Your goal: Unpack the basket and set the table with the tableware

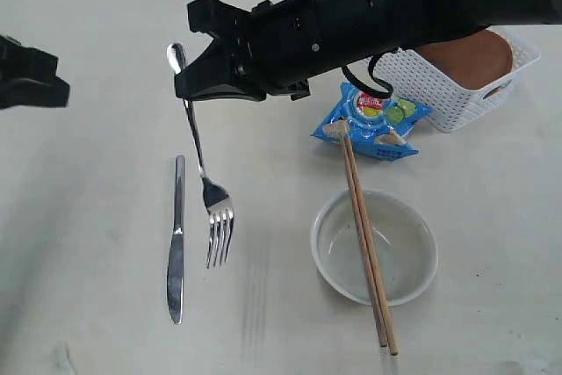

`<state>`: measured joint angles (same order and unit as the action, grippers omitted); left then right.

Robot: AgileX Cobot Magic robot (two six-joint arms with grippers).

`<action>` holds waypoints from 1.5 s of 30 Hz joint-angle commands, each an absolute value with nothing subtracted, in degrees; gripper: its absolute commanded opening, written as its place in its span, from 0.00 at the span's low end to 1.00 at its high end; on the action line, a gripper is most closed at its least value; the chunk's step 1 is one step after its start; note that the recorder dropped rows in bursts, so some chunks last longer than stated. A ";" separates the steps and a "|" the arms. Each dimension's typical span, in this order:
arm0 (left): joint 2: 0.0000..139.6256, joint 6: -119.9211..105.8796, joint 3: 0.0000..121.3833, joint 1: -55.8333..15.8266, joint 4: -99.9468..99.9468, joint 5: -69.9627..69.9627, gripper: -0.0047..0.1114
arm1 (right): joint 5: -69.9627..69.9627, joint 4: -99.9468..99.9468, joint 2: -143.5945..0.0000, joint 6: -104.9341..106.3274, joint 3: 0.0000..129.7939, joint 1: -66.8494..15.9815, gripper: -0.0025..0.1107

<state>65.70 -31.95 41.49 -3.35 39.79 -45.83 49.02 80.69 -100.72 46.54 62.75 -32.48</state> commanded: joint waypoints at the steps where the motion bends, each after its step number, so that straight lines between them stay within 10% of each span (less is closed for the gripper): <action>1: 66.72 -47.45 32.40 1.78 64.53 -45.75 0.04 | 48.84 84.57 -100.10 47.80 62.57 -32.11 0.02; 16: 66.81 -74.96 18.72 2.72 99.79 -58.73 0.07 | 46.72 85.87 -100.10 48.04 62.57 -32.11 0.02; 28: 66.81 -73.62 18.72 2.61 99.95 -61.80 0.53 | 45.48 87.10 -100.22 48.18 62.57 -32.11 0.02; 45: 74.38 -82.63 20.52 -2.73 99.95 -59.75 0.53 | 52.69 96.41 -105.60 52.33 62.57 -32.11 0.02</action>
